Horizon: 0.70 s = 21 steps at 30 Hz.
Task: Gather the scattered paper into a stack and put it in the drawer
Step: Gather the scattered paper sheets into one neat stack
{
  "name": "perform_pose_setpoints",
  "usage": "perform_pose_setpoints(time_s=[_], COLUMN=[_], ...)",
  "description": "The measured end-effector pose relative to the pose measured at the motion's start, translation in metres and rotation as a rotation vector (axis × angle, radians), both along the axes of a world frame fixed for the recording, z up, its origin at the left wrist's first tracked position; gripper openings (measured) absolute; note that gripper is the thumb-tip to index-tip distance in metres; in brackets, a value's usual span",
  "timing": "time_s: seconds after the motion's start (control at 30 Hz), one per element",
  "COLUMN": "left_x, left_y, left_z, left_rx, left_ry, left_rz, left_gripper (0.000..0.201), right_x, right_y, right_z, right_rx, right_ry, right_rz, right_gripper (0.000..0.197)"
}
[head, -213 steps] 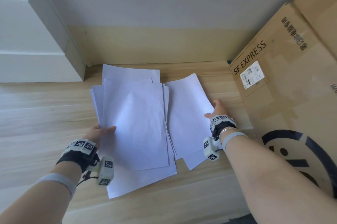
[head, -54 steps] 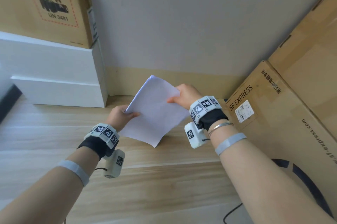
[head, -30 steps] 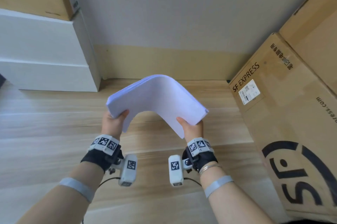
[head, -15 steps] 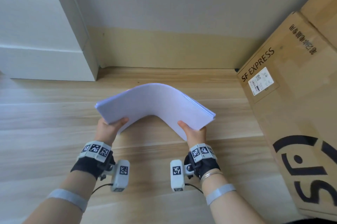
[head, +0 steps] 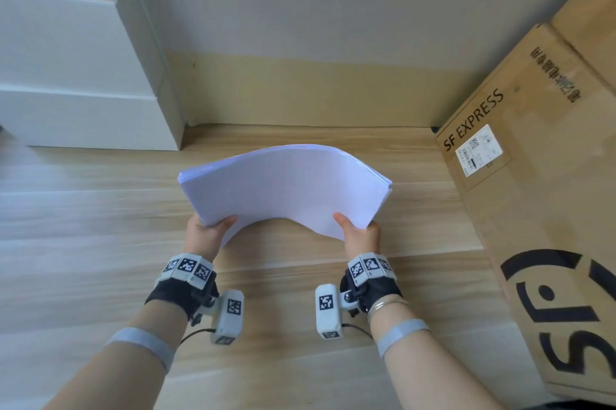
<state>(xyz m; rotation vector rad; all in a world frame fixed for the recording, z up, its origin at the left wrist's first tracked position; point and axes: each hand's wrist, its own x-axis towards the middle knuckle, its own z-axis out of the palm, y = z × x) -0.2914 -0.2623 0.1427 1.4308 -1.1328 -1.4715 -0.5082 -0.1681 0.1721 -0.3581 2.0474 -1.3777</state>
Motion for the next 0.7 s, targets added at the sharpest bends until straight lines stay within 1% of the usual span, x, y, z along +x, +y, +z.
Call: perform_pose_setpoints(time_s=[0.03,0.1,0.17,0.23,0.27,0.33,0.4,0.47,0.5,0.53,0.57,0.63,0.7], left_x=[0.001,0.005,0.012,0.018,0.019,0.018,0.012,0.004,-0.001,-0.005,-0.008,-0.01,-0.008], left_y=[-0.003,-0.011,-0.025,-0.042,-0.049,-0.062,-0.07,-0.072,-0.07,-0.068,-0.066,-0.062,-0.057], left_z=[0.002,0.013,0.026,0.046,0.058,0.083,0.106,0.124,0.131,0.137,0.14,0.145,0.143], left_rx=[0.0,-0.021,-0.065,-0.135,-0.188,-0.279,-0.321,-0.323,-0.315,-0.294,-0.269,-0.217,-0.199], left_ry=[-0.001,0.048,0.091,0.072,0.043,-0.038,-0.172,-0.292,-0.325,-0.336,-0.334,-0.294,-0.266], left_rz=[0.001,-0.015,-0.015,0.01,-0.005,-0.085,-0.225,-0.424,-0.504,-0.55,-0.567,-0.542,-0.502], left_gripper=[0.021,0.033,0.043,0.047,0.048,0.043,0.035,0.035,0.034,0.033,0.03,0.017,0.015], right_x=[-0.005,-0.018,-0.033,-0.045,-0.048,-0.051,-0.048,-0.04,-0.036,-0.031,-0.026,-0.019,-0.018], right_y=[-0.002,-0.007,-0.013,-0.02,-0.025,-0.035,-0.045,-0.053,-0.057,-0.06,-0.063,-0.067,-0.068], right_z=[0.008,0.03,0.059,0.091,0.107,0.135,0.157,0.176,0.184,0.191,0.197,0.205,0.205], right_rx=[0.015,0.036,0.068,0.134,0.174,0.25,0.331,0.364,0.362,0.357,0.36,0.395,0.382], right_ry=[0.036,0.127,0.267,0.416,0.49,0.634,0.778,0.905,0.943,0.966,0.983,1.009,0.996], right_rz=[0.018,0.089,0.189,0.333,0.412,0.551,0.673,0.77,0.806,0.837,0.862,0.891,0.84], right_gripper=[0.018,0.004,0.012,0.008,0.007,0.008,0.011,0.018,0.019,0.019,0.018,0.012,0.009])
